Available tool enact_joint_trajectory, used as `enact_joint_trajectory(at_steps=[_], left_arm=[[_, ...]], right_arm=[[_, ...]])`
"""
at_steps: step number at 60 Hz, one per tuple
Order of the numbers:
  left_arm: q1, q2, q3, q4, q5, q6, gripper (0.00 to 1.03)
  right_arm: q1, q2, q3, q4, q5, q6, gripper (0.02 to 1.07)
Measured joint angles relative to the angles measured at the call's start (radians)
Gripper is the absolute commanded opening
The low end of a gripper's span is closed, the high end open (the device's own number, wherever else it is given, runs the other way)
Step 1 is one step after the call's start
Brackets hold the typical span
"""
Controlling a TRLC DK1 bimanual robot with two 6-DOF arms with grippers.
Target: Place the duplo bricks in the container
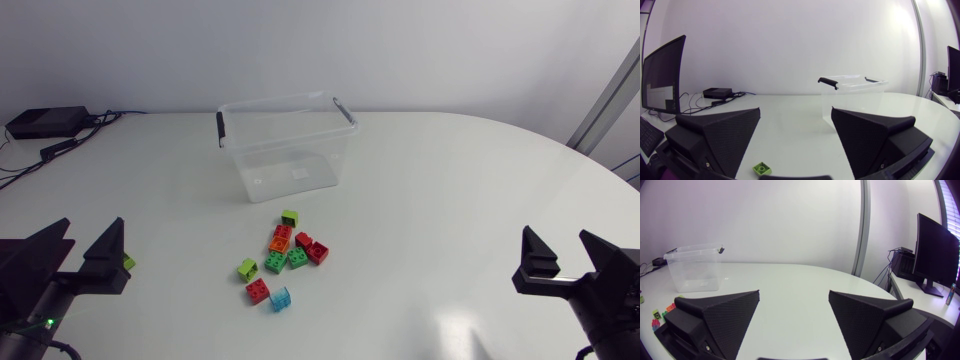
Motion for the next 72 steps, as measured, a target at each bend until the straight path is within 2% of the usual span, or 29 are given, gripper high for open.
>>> enact_joint_trajectory(at_steps=[34, 47, 54, 64, 72], left_arm=[[0.003, 0.000, 0.005, -0.014, 0.000, 0.000, 0.97], [0.006, 0.001, 0.069, -0.120, 0.000, 0.000, 0.97], [0.006, 0.049, 0.166, -0.166, 0.000, -0.003, 0.96], [0.006, 0.235, 0.323, -0.256, 0.000, -0.008, 0.92], [0.010, 0.492, 0.490, -0.427, 0.000, 0.030, 0.91]], right_arm=[[0.007, 0.000, 0.000, 0.000, -0.003, 0.000, 1.02], [0.021, 0.000, 0.003, -0.008, -0.014, 0.000, 1.02], [0.034, 0.013, 0.012, -0.014, -0.015, 0.000, 1.02], [0.046, 0.107, 0.065, -0.014, -0.027, 0.000, 1.02], [0.046, 0.257, 0.148, -0.014, -0.034, -0.001, 1.02]])
